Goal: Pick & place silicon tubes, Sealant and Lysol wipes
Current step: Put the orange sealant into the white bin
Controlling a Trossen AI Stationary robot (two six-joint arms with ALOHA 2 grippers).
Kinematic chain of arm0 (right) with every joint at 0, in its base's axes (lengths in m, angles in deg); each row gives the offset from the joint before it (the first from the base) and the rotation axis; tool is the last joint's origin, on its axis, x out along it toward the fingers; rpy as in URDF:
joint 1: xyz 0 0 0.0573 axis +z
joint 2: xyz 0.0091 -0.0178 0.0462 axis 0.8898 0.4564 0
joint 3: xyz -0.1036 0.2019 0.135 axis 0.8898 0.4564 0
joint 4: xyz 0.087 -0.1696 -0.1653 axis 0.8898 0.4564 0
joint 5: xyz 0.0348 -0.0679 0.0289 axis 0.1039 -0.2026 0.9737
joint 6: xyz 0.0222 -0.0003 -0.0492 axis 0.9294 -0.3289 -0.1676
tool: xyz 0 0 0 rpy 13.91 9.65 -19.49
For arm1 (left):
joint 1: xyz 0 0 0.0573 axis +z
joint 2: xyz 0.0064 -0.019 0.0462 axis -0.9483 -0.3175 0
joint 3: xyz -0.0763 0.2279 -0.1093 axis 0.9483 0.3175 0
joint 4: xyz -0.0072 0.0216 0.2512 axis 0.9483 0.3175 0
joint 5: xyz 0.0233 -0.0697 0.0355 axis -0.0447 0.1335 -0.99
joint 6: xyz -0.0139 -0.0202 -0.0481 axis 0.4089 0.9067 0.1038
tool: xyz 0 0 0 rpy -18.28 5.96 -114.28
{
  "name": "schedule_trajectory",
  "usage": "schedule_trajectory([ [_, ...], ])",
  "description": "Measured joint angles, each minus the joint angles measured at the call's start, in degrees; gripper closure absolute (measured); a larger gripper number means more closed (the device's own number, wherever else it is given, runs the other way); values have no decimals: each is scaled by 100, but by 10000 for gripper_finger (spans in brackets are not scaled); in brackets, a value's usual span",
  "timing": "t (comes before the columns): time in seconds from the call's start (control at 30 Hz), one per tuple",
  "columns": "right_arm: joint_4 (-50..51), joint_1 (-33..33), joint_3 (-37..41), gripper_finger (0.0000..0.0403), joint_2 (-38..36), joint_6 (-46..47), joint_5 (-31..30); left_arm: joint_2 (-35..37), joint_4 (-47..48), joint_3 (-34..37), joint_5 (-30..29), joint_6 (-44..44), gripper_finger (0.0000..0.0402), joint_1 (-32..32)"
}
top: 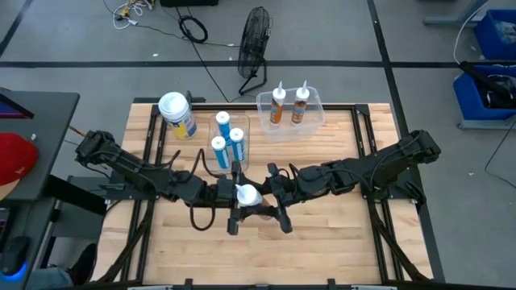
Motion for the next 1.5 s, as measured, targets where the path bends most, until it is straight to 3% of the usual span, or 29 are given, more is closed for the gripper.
schedule_trajectory([
  [0.23,138,10,0,203,-26,-54,-108,50,-4,0,-811,-581,124,-329],
  [0.47,436,111,0,203,-261,-280,-960,274,124,0,-1975,-1007,83,-781],
  [0.77,1645,363,12,203,-1011,-450,-3108,439,274,4,-2910,-1270,74,-1245],
  [0.97,1484,370,768,203,-1708,-287,-4146,439,512,4,-3023,-1190,74,-1334],
  [1.17,43,59,2193,202,-2389,-187,-5028,437,837,4,-3071,-812,74,-1332],
  [1.33,-1948,-511,3240,198,-2488,-855,-4989,435,1124,4,-3113,-579,74,-1309],
  [1.5,-3281,-1283,3819,199,-2422,-1290,-4537,433,1492,7,-3133,-234,74,-1294],
])
